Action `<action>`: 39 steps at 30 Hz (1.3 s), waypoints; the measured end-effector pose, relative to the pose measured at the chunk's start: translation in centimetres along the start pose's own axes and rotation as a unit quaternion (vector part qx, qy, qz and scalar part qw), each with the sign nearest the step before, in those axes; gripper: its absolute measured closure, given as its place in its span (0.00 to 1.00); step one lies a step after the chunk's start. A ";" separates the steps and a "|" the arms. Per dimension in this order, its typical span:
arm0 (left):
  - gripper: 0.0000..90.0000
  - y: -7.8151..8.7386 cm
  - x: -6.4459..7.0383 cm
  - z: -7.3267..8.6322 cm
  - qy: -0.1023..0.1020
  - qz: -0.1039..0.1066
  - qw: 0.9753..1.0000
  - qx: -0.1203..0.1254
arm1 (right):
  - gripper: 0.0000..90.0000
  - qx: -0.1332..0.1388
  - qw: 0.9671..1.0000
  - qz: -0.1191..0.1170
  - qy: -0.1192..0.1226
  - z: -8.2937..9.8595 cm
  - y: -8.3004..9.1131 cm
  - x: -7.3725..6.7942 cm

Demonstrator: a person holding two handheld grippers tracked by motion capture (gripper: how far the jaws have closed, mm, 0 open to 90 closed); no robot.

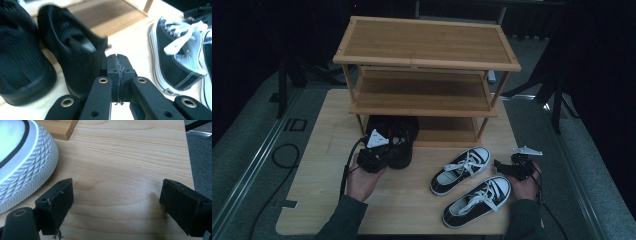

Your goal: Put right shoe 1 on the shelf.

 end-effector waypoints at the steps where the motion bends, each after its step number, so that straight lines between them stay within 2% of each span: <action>1: 0.99 -0.3 0.1 0.4 0.000 0.000 1.000 -0.007 | 0.13 0.000 1.000 0.000 0.000 0.0 0.0 0.0; 3: 0.99 -1.0 0.1 1.1 0.003 -0.001 1.000 -0.020 | 0.13 0.000 1.000 0.000 0.000 0.0 0.0 0.0; 5: 0.99 -1.7 0.0 1.9 0.014 0.007 0.999 -0.028 | 0.13 0.000 1.000 0.000 0.000 0.0 0.0 0.0; 11: 1.00 -3.3 0.0 3.8 0.015 0.006 0.998 -0.064 | 0.13 0.000 1.000 0.000 0.001 0.0 0.0 0.0; 19: 0.99 -5.0 -0.2 5.3 0.027 0.014 0.995 -0.097 | 0.13 0.000 1.000 0.000 0.001 0.0 0.0 0.0; 22: 0.99 -5.7 -0.4 5.8 0.038 0.015 0.993 -0.110 | 0.13 0.000 1.000 0.000 0.001 0.0 0.0 0.0; 23: 0.99 -5.9 -0.5 5.9 0.037 0.018 0.992 -0.120 | 0.13 0.000 1.000 0.000 0.001 0.0 0.0 0.0; 26: 0.99 -6.4 -0.6 6.2 0.037 0.018 0.991 -0.130 | 0.13 0.000 1.000 0.000 0.001 0.0 0.0 0.0; 32: 0.99 -6.8 -1.0 5.9 0.048 0.009 0.991 -0.124 | 0.13 0.000 1.000 0.000 0.001 0.0 0.0 0.0; 38: 0.99 -6.9 -1.0 5.7 0.056 0.010 0.991 -0.120 | 0.13 0.000 1.000 0.000 0.001 0.0 0.0 0.0; 39: 0.99 -7.0 -1.1 5.6 0.064 0.010 0.991 -0.116 | 0.13 0.000 1.000 0.000 0.001 0.0 0.0 0.0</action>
Point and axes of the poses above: each handheld gripper's, and its own axes: y roughly backward along the jaws, z roughly out of its underside, x roughly to its right, the point moved 1 cm from there along -y, roughly forward along the jaws, and after that the axes turned 4 degrees about z, right-handed, at the moved point
